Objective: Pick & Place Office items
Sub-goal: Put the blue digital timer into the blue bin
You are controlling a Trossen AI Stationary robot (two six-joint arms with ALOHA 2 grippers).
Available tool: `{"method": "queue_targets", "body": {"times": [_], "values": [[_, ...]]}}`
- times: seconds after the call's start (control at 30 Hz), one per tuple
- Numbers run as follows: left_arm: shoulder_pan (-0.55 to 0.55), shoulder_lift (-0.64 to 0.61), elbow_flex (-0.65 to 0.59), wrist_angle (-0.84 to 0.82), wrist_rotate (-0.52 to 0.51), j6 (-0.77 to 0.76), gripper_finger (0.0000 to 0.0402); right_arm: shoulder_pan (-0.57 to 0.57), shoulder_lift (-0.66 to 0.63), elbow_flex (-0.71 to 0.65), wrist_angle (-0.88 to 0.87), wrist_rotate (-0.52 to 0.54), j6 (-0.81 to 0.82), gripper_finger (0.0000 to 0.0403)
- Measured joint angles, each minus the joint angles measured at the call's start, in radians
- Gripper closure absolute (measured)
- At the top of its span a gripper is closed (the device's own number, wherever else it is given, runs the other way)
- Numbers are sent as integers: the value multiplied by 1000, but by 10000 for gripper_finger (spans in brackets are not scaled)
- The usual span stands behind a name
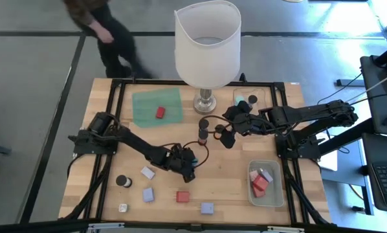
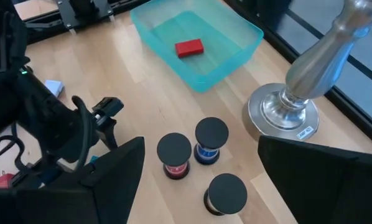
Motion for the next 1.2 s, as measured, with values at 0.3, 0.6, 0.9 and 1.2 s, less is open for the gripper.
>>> {"method": "queue_targets", "body": {"times": [0.3, 0.6, 0.9, 1.2], "values": [[-1, 16, 3, 3, -18, -60, 141, 0, 0, 0, 0, 8, -21, 84], [-2, 21, 1, -1, -84, 22, 243, 0, 0, 0, -1, 8, -23, 84], [-1, 4, 72, -8, -143, 91, 249, 0, 0, 0, -10, -15, -26, 85], [42, -159, 171, -282, -426, 30, 244, 4, 0, 0, -14, -18, -36, 85]]}}
